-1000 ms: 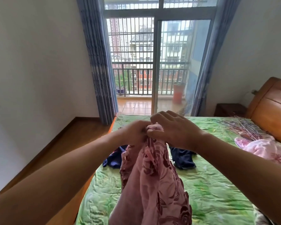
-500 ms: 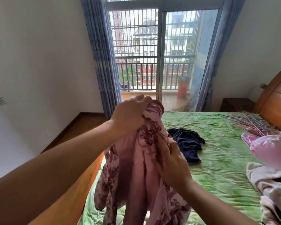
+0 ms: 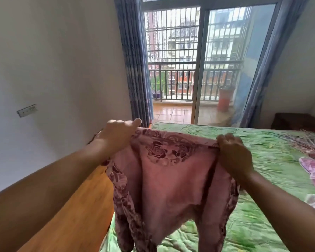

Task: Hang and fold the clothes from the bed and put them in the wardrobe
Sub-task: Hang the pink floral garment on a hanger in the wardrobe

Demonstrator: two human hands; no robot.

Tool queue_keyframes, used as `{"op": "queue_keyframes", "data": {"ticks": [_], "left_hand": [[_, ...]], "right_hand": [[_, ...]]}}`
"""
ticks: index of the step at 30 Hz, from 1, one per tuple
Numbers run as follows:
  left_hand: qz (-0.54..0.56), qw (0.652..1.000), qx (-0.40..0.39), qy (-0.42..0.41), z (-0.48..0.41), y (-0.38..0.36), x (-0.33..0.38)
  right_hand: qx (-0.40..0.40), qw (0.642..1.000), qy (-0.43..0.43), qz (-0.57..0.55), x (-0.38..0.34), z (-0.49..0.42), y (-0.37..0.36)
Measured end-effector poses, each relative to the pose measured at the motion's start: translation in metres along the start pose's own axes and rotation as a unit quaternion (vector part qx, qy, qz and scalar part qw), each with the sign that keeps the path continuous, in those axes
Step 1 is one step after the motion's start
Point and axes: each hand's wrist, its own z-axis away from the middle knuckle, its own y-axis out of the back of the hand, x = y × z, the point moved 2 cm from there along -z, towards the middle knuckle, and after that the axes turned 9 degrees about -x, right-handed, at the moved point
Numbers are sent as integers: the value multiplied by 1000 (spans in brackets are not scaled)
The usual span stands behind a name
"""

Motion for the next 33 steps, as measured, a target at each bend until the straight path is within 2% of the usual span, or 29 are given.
{"op": "queue_keyframes", "data": {"ticks": [2,4,6,9,11,13,15,18,22,27,30,33], "left_hand": [[14,999,-36,-8,6,-21,1],[31,998,-41,-28,11,-34,5],[22,996,-2,-85,12,-50,11],[-45,982,61,-176,8,-72,16],[-5,979,85,-186,9,-71,20],[47,981,50,-182,6,-68,22],[68,983,-50,-160,4,-69,24],[88,981,-159,-62,1,-65,34],[130,980,-142,52,-5,-59,43],[240,963,-95,83,-29,-56,51],[297,947,-98,68,-44,-53,66],[338,932,-121,42,-55,-49,91]], "right_hand": [[18,1000,-10,2,3,-16,13],[24,999,-22,1,7,-27,21],[16,1000,-20,0,10,-33,25],[8,999,-6,33,14,-35,28],[3,997,5,78,19,-34,29],[-9,992,21,125,27,-31,30],[-33,986,33,162,35,-27,32],[-73,981,24,176,38,-19,35],[-111,980,-4,167,45,-8,38],[-182,966,-71,168,68,18,33],[-233,952,-186,69,90,35,27],[-237,926,-289,-51,111,56,22]]}}
